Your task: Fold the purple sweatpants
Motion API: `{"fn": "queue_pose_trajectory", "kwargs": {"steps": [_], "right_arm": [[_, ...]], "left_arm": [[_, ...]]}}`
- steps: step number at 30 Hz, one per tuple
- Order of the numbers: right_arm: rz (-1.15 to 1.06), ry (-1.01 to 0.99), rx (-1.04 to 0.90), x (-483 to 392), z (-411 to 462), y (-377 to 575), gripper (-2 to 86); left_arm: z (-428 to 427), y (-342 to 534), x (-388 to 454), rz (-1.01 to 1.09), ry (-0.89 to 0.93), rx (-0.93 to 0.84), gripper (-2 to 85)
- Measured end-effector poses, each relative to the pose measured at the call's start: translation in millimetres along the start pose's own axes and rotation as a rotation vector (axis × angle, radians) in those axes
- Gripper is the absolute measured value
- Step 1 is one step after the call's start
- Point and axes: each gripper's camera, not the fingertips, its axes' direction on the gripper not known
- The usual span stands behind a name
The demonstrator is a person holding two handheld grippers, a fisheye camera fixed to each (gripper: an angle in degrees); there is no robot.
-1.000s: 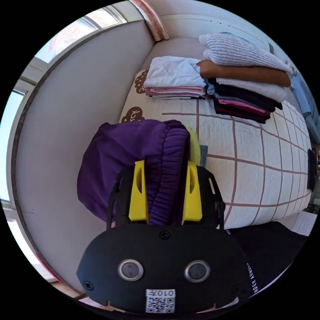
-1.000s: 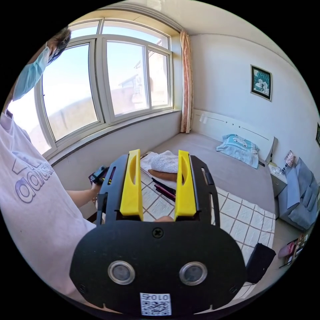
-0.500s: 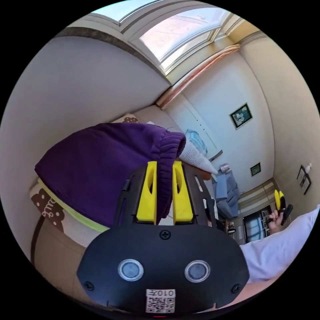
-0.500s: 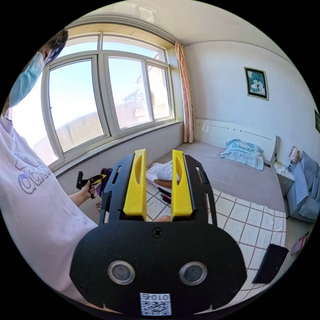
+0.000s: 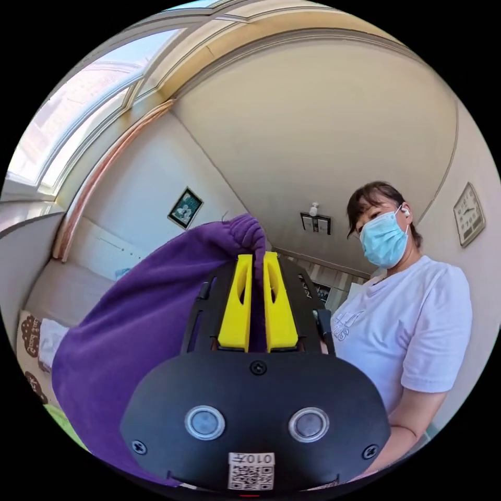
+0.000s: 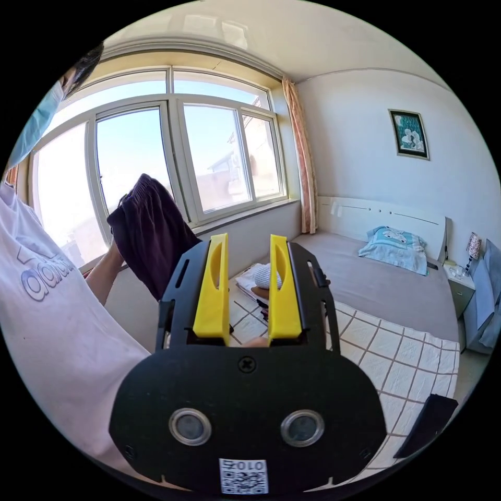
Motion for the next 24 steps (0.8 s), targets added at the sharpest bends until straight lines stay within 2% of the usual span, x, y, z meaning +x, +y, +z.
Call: {"fn": "queue_pose_trajectory", "kwargs": {"steps": [5, 11, 12, 16, 20, 24], "right_arm": [[0.003, -0.065, 0.036, 43.9, -54.8, 21.8, 13.1], [-0.115, -0.237, 0.103, 76.3, -140.4, 13.4, 17.8], [-0.138, -0.226, 0.117, 79.6, -150.7, 11.5, 17.9], [-0.184, -0.127, 0.139, 130.8, -196.6, 3.8, 18.3], [-0.099, -0.124, 0.155, 207.1, -230.8, 10.3, 16.9], [-0.109, -0.182, 0.128, 249.5, -246.6, 16.6, 13.2]], "left_arm": [[100.8, -17.4, 47.9, 0.048, 0.018, 0.036, 2.5], [257.6, 18.5, 91.4, 0.073, 0.002, 0.067, 2.3], [292.2, 32.9, 93.7, 0.067, -0.010, 0.028, 2.3], [404.0, 96.3, 85.1, -0.013, 0.191, -0.068, 2.5], [486.7, 147.5, 87.0, -0.038, 0.196, -0.219, 2.7], [561.2, 201.9, 87.2, -0.085, 0.200, -0.338, 3.0]]}}
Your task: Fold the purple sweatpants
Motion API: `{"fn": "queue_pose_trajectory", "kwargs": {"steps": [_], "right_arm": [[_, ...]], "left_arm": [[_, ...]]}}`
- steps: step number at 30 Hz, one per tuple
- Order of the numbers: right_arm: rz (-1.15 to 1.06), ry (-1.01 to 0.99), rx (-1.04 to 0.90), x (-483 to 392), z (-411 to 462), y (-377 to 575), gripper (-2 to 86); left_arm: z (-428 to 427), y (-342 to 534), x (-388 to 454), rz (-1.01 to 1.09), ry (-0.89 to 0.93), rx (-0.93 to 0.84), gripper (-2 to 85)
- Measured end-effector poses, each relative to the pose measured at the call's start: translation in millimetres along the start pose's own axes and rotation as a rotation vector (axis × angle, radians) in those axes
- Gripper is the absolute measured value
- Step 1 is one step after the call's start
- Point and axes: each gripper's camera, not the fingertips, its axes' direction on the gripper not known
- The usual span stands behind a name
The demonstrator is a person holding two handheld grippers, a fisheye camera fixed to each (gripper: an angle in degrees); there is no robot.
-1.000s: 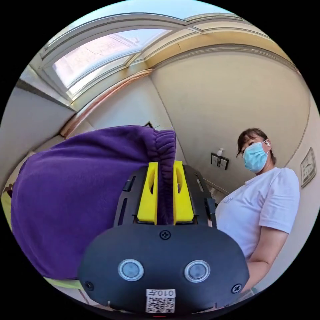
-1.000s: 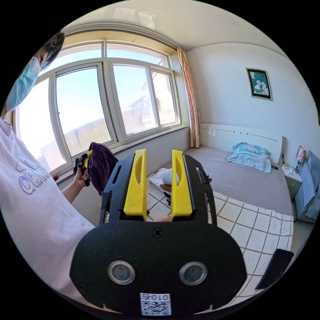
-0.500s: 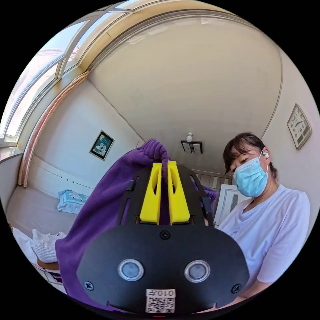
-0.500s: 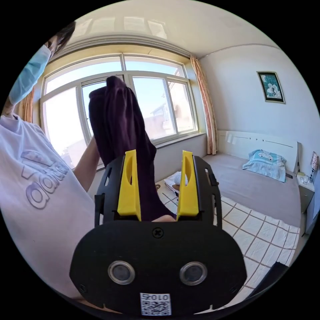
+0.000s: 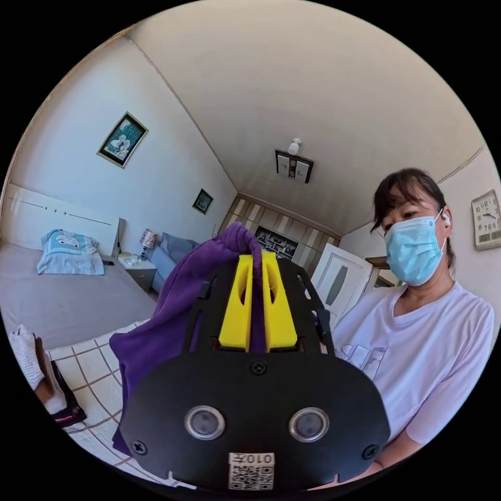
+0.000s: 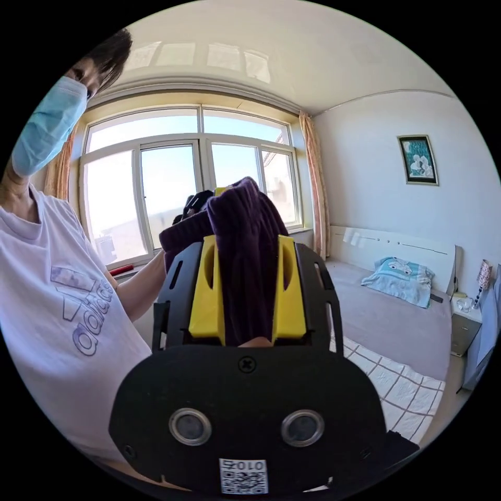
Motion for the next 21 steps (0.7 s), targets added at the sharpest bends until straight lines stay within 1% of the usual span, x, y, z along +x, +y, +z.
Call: {"fn": "queue_pose_trajectory", "kwargs": {"steps": [2, 4, 5, 6, 7, 9, 11, 13, 15, 17, 19, 21], "right_arm": [[-0.003, -0.037, -0.039, 11.7, 2.7, 4.1, 10.1], [0.032, -0.008, -0.040, 18.9, 10.0, 9.8, 8.0], [0.062, -0.013, -0.046, 26.1, 13.3, 13.7, 6.6], [0.086, -0.017, -0.048, 31.1, 13.5, 15.5, 5.8], [0.157, -0.047, -0.038, 45.4, 11.6, 20.2, 4.7], [0.301, -0.214, 0.034, 76.6, 4.6, 33.1, 3.7], [0.484, -0.492, 0.182, 117.9, -2.0, 58.0, 3.0], [0.541, -0.553, 0.264, 131.8, -9.1, 69.2, 2.8], [0.530, -0.509, 0.268, 135.0, -19.3, 68.0, 2.6], [0.510, -0.426, 0.256, 137.1, -34.2, 60.5, 2.5], [0.535, -0.385, 0.277, 142.1, -44.6, 58.0, 2.4], [0.553, -0.315, 0.276, 144.6, -50.7, 55.6, 2.4]], "left_arm": [[32.8, 10.5, -11.0, -0.049, -0.014, -0.008, 3.2], [72.0, 20.8, -30.5, -0.136, -0.024, -0.022, 3.7], [81.6, 22.2, -33.2, -0.136, -0.037, -0.039, 3.8], [101.3, 23.9, -38.2, -0.122, -0.054, -0.097, 4.2], [117.4, 25.8, -44.0, -0.119, -0.073, -0.150, 4.6], [130.6, 29.7, -51.9, -0.124, -0.093, -0.171, 5.2], [141.5, 32.2, -57.5, -0.118, -0.072, -0.180, 5.9], [156.8, 34.0, -55.7, -0.061, -0.061, -0.204, 7.3], [166.2, 34.9, -49.5, 0.009, -0.070, -0.262, 8.5], [164.6, 41.4, -42.4, 0.070, -0.119, -0.293, 9.7], [143.6, 61.9, -37.5, 0.111, -0.208, -0.267, 11.1], [120.2, 84.4, -38.3, 0.096, -0.267, -0.215, 11.8]]}}
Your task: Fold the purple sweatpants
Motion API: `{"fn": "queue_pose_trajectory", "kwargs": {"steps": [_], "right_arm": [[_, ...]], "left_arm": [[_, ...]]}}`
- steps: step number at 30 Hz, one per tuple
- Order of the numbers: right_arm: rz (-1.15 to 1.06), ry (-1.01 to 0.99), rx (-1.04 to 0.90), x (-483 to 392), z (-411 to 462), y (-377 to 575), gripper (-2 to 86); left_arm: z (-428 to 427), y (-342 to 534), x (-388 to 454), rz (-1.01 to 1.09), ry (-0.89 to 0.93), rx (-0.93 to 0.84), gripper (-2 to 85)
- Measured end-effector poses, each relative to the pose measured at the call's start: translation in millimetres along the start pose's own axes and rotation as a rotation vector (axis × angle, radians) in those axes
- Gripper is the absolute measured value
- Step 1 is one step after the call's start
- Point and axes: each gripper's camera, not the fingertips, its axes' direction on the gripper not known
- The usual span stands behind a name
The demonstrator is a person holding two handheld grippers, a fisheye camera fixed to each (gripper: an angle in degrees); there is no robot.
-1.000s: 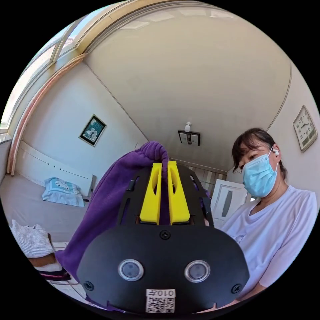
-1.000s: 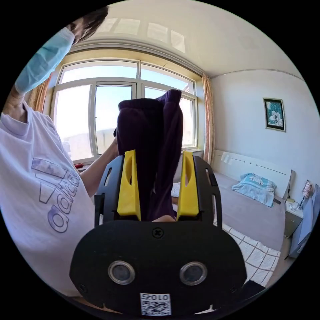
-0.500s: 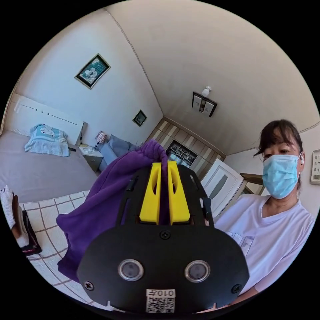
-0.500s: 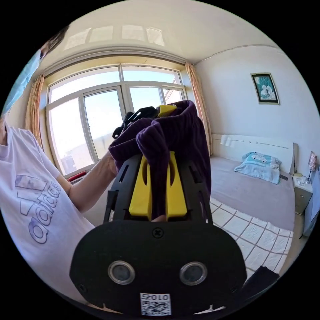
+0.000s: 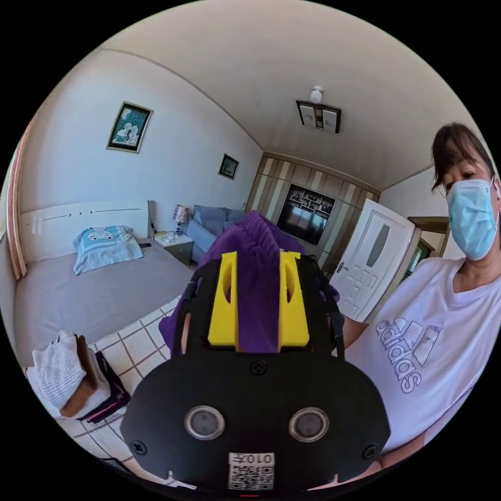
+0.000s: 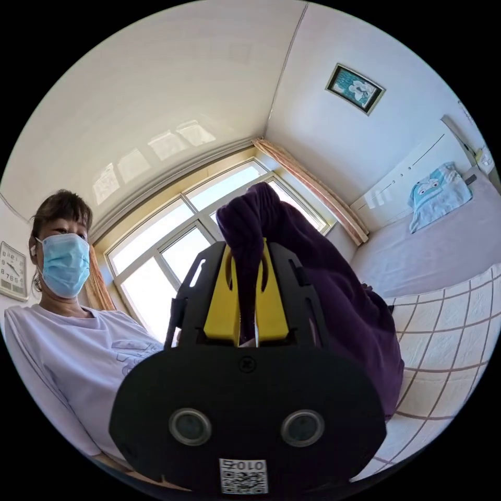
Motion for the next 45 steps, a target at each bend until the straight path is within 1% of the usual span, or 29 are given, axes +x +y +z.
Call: {"fn": "queue_pose_trajectory", "kwargs": {"steps": [2, 6, 8, 11, 13, 15, 17, 18, 19, 20, 22, 24, 26, 27, 29, 32, 38, 42, 45], "right_arm": [[0.007, 0.084, 0.005, -2.1, 3.3, -3.2, 2.5], [-0.016, 0.160, -0.007, -10.1, 19.1, -14.1, 2.7], [-0.042, 0.232, -0.021, -20.6, 36.1, -25.6, 2.9], [-0.088, 0.276, -0.056, -34.7, 67.8, -33.8, 3.1], [-0.125, 0.298, -0.094, -44.8, 89.4, -34.1, 3.1], [-0.166, 0.309, -0.137, -54.9, 108.2, -32.1, 3.1], [-0.228, 0.316, -0.186, -67.3, 120.8, -30.8, 2.9], [-0.244, 0.323, -0.190, -70.1, 120.5, -31.6, 2.9], [-0.268, 0.350, -0.194, -74.7, 115.7, -35.8, 2.8], [-0.283, 0.383, -0.199, -77.6, 106.9, -43.6, 2.8], [-0.289, 0.422, -0.228, -80.3, 93.1, -61.3, 2.8], [-0.346, 0.442, -0.259, -90.2, 84.4, -79.8, 2.9], [-0.443, 0.457, -0.343, -115.3, 92.4, -99.8, 3.2], [-0.471, 0.480, -0.353, -123.2, 95.7, -103.5, 3.3], [-0.573, 0.573, -0.361, -152.9, 104.9, -116.7, 3.5], [-0.617, 0.569, -0.352, -179.8, 104.4, -133.2, 3.9], [-0.626, 0.505, -0.315, -211.1, 96.6, -147.6, 4.1], [-0.617, 0.486, -0.286, -222.2, 85.9, -149.9, 4.2], [-0.528, 0.503, -0.287, -208.9, 68.0, -154.0, 4.3]], "left_arm": [[-9.3, 28.3, -3.8, -0.046, -0.025, 0.031, 12.5], [15.0, 97.2, 9.1, -0.082, -0.038, -0.084, 14.3], [32.3, 121.7, 26.5, -0.070, -0.018, -0.128, 15.1], [59.3, 135.2, 61.6, 0.016, -0.067, -0.191, 16.2], [66.5, 128.4, 80.1, 0.079, -0.173, -0.183, 16.3], [60.2, 120.4, 85.3, 0.093, -0.248, -0.142, 15.1], [48.2, 114.4, 82.7, 0.062, -0.362, -0.127, 11.8], [35.2, 113.7, 78.5, 0.055, -0.449, -0.114, 8.1], [14.8, 111.7, 72.0, 0.067, -0.486, -0.071, 5.5], [2.1, 109.3, 66.7, 0.062, -0.489, -0.051, 4.8], [-53.8, 90.0, 36.5, 0.002, -0.446, -0.017, 2.5], [-90.1, 69.3, 16.7, -0.021, -0.398, -0.003, 1.4], [-114.6, 44.7, 8.9, 0.010, -0.312, 0.028, 0.8], [-122.5, 25.4, 10.6, 0.030, -0.310, 0.023, 0.5], [-129.2, -2.0, 23.5, 0.092, -0.372, 0.006, 0.3], [-143.7, -37.1, 41.8, 0.147, -0.351, 0.027, 0.1], [-173.1, -75.0, 84.3, 0.237, -0.291, 0.071, 0.0], [-189.3, -95.7, 119.7, 0.291, -0.174, 0.092, 0.1], [-175.7, -109.9, 140.8, 0.314, -0.033, 0.042, 0.4]]}}
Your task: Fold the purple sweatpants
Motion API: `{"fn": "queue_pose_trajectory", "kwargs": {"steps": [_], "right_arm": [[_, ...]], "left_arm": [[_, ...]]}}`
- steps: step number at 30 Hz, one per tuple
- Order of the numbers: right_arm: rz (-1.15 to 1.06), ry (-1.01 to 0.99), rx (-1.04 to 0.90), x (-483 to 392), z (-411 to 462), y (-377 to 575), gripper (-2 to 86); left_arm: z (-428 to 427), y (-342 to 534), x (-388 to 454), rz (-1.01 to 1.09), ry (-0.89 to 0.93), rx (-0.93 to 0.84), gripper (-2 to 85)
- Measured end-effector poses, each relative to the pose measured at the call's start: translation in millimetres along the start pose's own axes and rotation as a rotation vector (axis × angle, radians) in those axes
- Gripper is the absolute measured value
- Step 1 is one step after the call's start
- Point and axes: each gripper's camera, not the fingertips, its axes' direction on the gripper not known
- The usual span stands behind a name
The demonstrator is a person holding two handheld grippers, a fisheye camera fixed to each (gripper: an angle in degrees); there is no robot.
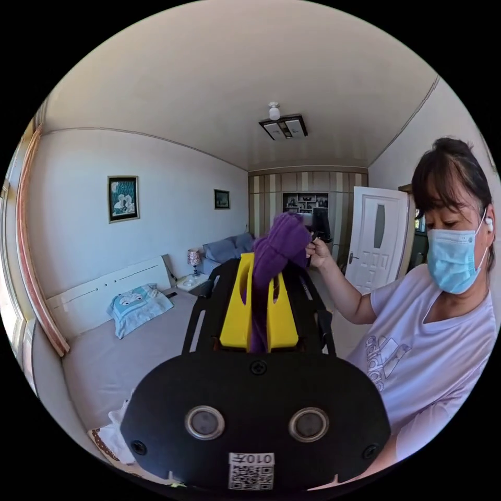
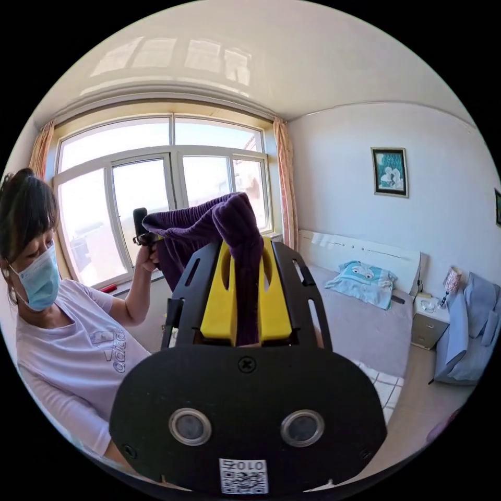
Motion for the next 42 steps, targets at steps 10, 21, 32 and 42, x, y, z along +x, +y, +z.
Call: {"fn": "queue_pose_trajectory", "kwargs": {"steps": [10, 21, 32, 42], "right_arm": [[-0.085, 0.586, -0.051, -39.5, -52.4, -84.5, 3.8], [-0.627, 0.018, -0.378, -72.1, 268.5, -119.3, 4.0], [-0.478, -0.508, -1.184, -197.7, 815.2, 302.8, 4.6], [-0.476, -0.310, -1.164, -264.1, 900.6, 360.7, 5.0]], "left_arm": [[108.3, -70.4, 53.4, -0.005, 0.680, 0.164, 3.2], [6.1, 53.8, 30.1, -0.239, 0.404, 0.273, 2.1], [-150.0, 496.1, -9.7, -1.107, -0.147, -0.153, 1.8], [-266.3, 624.2, -39.7, -1.311, -0.091, -0.186, 1.6]]}}
